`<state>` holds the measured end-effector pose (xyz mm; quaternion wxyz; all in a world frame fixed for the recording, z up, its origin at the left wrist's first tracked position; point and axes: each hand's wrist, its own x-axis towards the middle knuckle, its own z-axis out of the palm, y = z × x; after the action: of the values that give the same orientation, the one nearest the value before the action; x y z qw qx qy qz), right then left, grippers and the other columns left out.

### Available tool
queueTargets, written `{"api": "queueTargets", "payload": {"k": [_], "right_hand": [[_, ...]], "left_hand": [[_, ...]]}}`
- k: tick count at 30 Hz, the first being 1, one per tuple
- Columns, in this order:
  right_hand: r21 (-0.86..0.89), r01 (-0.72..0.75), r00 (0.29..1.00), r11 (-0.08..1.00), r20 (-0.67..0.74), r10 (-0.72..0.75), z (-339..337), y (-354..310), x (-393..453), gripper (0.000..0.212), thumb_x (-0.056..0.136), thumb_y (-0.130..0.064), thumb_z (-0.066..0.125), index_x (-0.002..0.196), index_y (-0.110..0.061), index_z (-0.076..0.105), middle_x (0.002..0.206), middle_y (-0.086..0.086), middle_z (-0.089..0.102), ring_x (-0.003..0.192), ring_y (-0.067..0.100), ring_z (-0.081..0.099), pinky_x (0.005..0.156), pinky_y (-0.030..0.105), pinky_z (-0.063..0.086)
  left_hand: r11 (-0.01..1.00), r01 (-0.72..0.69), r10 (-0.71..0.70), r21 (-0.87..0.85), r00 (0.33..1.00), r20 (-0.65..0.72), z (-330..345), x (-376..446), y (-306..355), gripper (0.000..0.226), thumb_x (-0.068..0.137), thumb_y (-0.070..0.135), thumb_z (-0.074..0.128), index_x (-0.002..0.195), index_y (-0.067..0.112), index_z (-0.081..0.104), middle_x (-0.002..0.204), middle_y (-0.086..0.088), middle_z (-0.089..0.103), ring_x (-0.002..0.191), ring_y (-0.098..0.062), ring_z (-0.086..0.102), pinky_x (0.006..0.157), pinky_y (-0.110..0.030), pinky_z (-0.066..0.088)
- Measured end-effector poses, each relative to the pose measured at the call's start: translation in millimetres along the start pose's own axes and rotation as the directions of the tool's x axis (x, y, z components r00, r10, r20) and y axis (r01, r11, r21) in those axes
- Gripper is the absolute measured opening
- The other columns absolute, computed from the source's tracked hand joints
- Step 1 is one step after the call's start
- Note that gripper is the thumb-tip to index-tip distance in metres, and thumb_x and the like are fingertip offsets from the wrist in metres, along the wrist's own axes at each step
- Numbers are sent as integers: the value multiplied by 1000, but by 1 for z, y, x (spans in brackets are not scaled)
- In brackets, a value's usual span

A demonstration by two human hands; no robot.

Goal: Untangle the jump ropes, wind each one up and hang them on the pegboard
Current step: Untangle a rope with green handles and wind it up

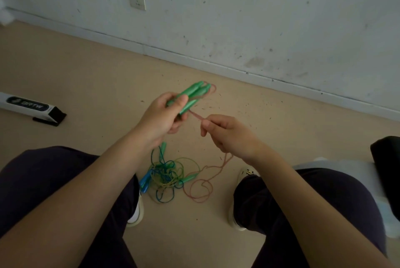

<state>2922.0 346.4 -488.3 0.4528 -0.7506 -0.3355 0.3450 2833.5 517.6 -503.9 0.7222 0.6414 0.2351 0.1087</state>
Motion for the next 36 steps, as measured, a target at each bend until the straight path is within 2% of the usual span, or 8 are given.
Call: {"api": "queueTargets", "payload": {"k": [5,11,16,20,24,30,33,36], "right_hand": [[-239,130,980,962,-114,-160,-6,-3,0,21,98,-23,57,79,-20,66,59,-12,47,53,3,42,53,13,34],[-244,238,878,940,-360,-315,-27,4,4,11,93,-10,64,85,-10,73,79,1,68,73,8,58,67,15,44],[-107,189,924,976,-316,-213,-12,7,4,16,94,-9,61,80,-10,67,71,1,63,65,0,55,65,11,42],[-150,111,928,982,-337,-157,-4,15,8,18,94,-16,62,77,-13,67,71,11,63,63,7,52,63,23,43],[-172,80,916,982,-376,-141,-1,14,12,17,94,-19,63,80,-10,69,73,12,64,62,8,50,61,27,43],[-211,85,903,974,-397,-165,2,10,13,12,93,-20,64,88,-12,71,71,7,66,60,8,53,62,30,48],[-106,69,905,992,-413,-107,-1,11,13,15,91,-19,68,101,-17,57,61,14,60,50,15,50,49,28,43],[-132,7,923,991,-381,-57,-5,13,15,20,89,-23,71,93,-16,53,59,2,58,47,10,49,47,25,42]], "left_hand": [[850,-20,45,526,998,-36,2,1,-9,21,99,39,56,107,20,63,65,4,63,39,0,45,43,-18,34],[929,59,-181,365,934,309,-1,-4,-4,42,84,43,69,119,20,67,62,-2,63,43,-16,36,43,-23,28],[929,-70,-138,363,846,516,15,-14,-1,8,94,26,65,98,21,70,60,-2,60,41,-14,36,41,-21,28],[891,-131,-128,435,847,517,23,-17,-6,6,97,23,62,96,18,64,63,-1,59,41,-7,41,42,-18,33],[914,-58,-152,401,868,472,24,-20,-5,9,100,26,57,99,17,58,64,2,54,45,-3,41,44,-19,31],[905,-119,-69,409,907,416,28,-22,-5,10,96,25,63,91,18,58,50,19,58,42,2,45,44,-11,34],[908,-125,-63,401,904,423,28,-22,-3,11,98,21,61,89,16,57,49,19,58,41,3,46,45,-8,34],[900,-143,-55,412,900,433,26,-22,-4,11,97,24,62,87,20,58,53,13,59,43,1,46,45,-12,34]]}}
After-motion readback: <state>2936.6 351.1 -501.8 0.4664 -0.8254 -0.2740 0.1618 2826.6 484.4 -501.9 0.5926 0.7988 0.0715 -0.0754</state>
